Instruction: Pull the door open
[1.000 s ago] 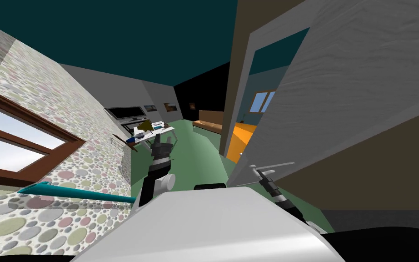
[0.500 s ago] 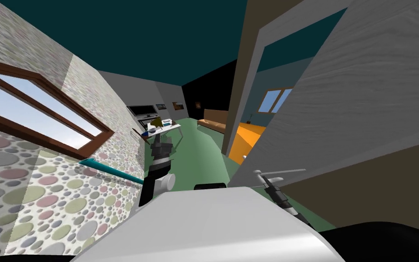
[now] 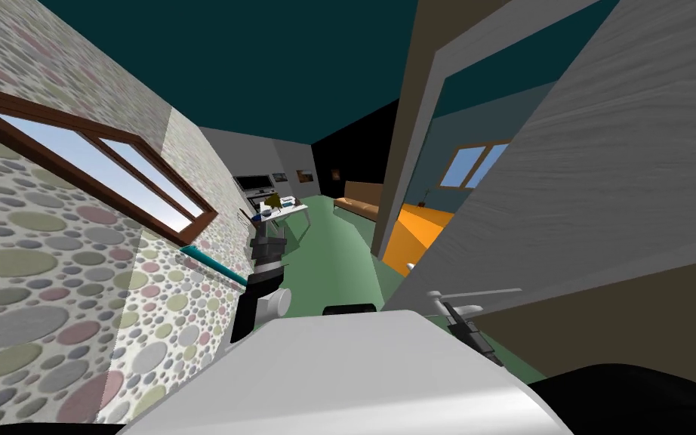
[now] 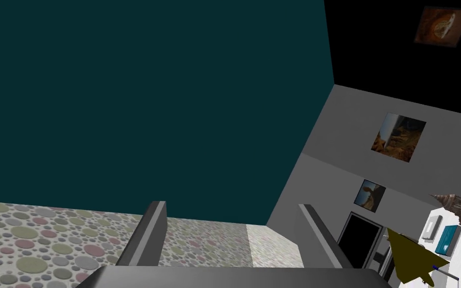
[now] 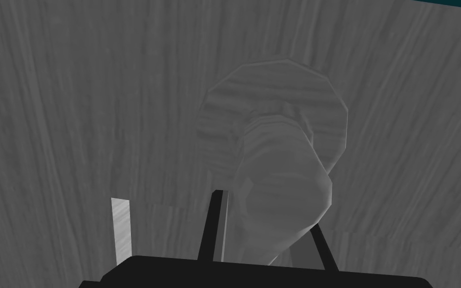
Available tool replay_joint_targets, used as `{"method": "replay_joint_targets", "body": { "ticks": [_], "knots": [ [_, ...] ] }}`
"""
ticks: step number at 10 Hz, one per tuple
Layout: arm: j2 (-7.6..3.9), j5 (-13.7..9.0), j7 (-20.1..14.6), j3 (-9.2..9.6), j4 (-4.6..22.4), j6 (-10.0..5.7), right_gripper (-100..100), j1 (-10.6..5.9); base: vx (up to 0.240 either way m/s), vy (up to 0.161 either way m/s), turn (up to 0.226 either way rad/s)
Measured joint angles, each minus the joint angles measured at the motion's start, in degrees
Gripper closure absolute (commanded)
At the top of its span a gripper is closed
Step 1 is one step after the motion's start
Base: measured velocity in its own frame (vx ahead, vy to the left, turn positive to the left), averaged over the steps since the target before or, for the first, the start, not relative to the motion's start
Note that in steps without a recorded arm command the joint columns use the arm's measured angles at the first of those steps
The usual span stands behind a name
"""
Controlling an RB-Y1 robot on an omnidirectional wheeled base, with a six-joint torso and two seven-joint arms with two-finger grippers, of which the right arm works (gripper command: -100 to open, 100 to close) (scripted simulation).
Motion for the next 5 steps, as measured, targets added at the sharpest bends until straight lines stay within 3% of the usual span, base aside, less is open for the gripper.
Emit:
{"method": "replay_joint_targets", "body": {
  "ticks": [3, 5],
  "knots": [
    [-0.34, 0.4, -0.1, 0.45, 0.4, -0.3, 100, -0.37, -0.157, -0.039, 0.204],
    [-0.51, 0.9, -0.2, 0.98, 0.9, -1.11, 100, -1.04, -0.178, -0.061, 0.1]
  ]
}}
